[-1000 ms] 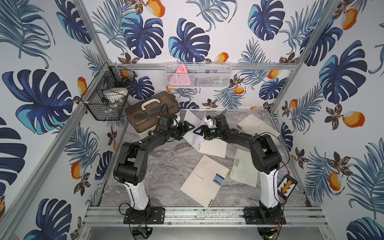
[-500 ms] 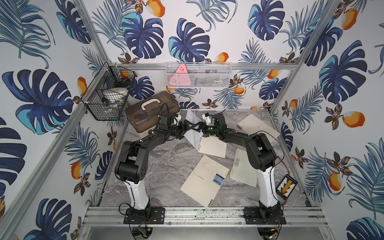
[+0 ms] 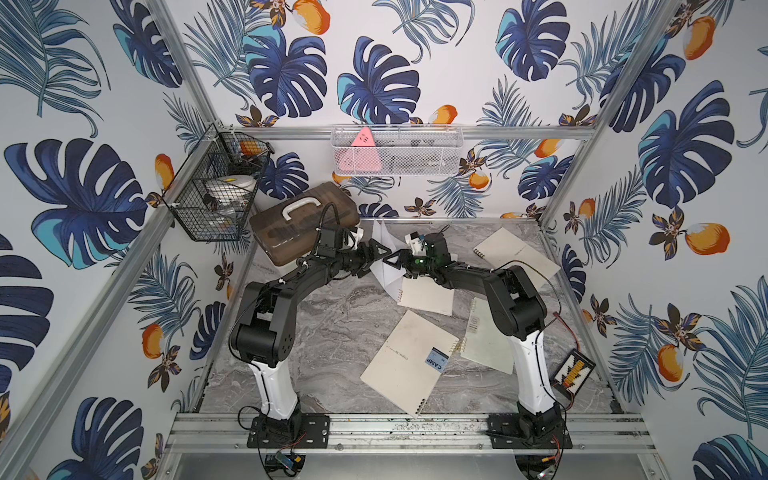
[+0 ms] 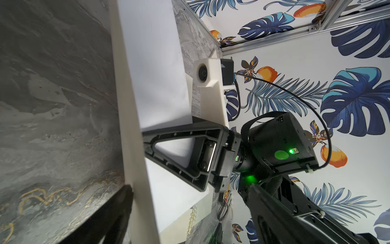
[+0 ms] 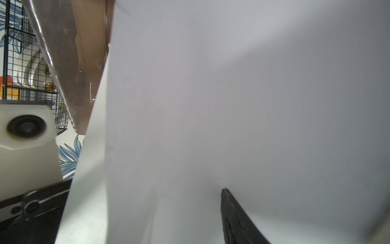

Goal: Tear off pages from different notebooks
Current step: Open the notebook at the center of the board.

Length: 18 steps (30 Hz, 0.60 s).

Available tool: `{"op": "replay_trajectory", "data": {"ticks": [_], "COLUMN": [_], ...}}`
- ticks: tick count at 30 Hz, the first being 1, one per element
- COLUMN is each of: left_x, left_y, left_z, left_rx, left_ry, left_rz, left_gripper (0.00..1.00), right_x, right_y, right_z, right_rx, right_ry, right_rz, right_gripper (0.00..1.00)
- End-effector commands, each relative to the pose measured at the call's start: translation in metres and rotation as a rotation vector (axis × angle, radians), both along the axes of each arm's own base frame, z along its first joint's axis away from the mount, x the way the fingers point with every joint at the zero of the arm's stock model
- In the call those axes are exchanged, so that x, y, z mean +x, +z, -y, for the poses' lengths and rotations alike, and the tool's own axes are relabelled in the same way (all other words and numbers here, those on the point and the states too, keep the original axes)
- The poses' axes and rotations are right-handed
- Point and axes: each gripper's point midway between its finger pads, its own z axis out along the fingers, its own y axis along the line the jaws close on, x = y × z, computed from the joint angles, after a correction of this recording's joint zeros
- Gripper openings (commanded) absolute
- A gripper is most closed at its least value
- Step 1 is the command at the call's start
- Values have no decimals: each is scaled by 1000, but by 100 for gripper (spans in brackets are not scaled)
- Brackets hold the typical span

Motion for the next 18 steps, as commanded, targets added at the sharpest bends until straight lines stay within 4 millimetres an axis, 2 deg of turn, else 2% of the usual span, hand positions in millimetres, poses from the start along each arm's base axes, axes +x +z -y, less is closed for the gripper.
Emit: {"op": "replay_trajectory", "data": {"ticks": [1,5,9,13,18], "left_x": [-1,-1,0,6,8], "left_y": [0,-1,5,11,12], "left_z": [2,2,3,4,5], "left_rx": [2,9,4,-16,-28], "left_ry": [-30,-35,-34,-29,-22], "left_rz": [14,10,21,27,23], "left_gripper": [89,89,89,89,90], "right_x": [3,4,4,-3,-17], "right_y": [4,7,33,60,71], "right_z": [2,-4,-8,-17,-28], "right_rx": [2,37,65,95,117], "right_ry": [-26,-3,5,35,95], "right_rz": [16,16,65,128,174], "right_gripper": [52,54,63,65,65]}}
